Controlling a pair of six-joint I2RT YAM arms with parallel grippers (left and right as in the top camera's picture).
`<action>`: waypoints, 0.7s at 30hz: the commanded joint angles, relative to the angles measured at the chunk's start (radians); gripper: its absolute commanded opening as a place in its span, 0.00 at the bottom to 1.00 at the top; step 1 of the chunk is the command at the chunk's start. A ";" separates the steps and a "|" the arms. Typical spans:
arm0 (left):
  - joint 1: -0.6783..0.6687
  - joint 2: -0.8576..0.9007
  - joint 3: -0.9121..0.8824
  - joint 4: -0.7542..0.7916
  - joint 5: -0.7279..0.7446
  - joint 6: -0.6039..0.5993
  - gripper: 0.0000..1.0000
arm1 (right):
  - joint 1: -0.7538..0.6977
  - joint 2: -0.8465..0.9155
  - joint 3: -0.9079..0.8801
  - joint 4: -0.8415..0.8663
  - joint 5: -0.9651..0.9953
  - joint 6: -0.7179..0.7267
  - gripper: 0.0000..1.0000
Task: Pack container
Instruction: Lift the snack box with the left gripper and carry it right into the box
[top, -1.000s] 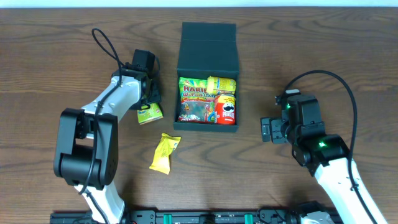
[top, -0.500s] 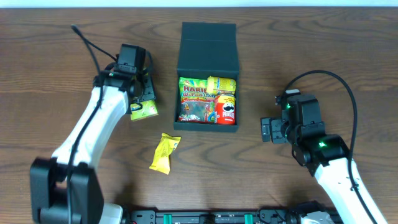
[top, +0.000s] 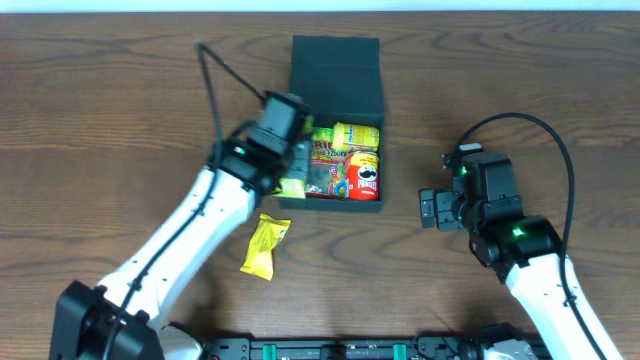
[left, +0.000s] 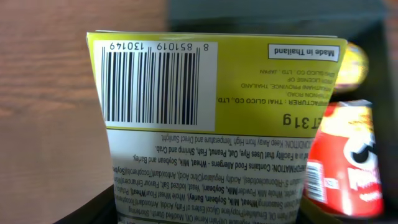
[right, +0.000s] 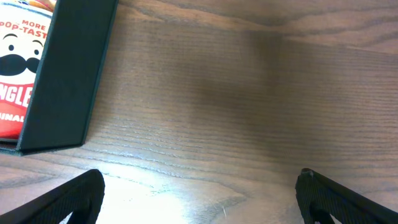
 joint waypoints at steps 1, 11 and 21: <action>-0.054 -0.002 -0.002 0.010 -0.111 -0.013 0.64 | -0.005 0.000 -0.004 0.001 0.011 -0.011 0.99; -0.082 0.035 -0.002 0.085 -0.161 -0.050 0.65 | -0.005 0.000 -0.004 0.001 0.011 -0.011 0.99; -0.084 0.161 -0.002 0.175 -0.153 -0.076 0.65 | -0.005 0.000 -0.004 0.001 0.010 -0.011 0.99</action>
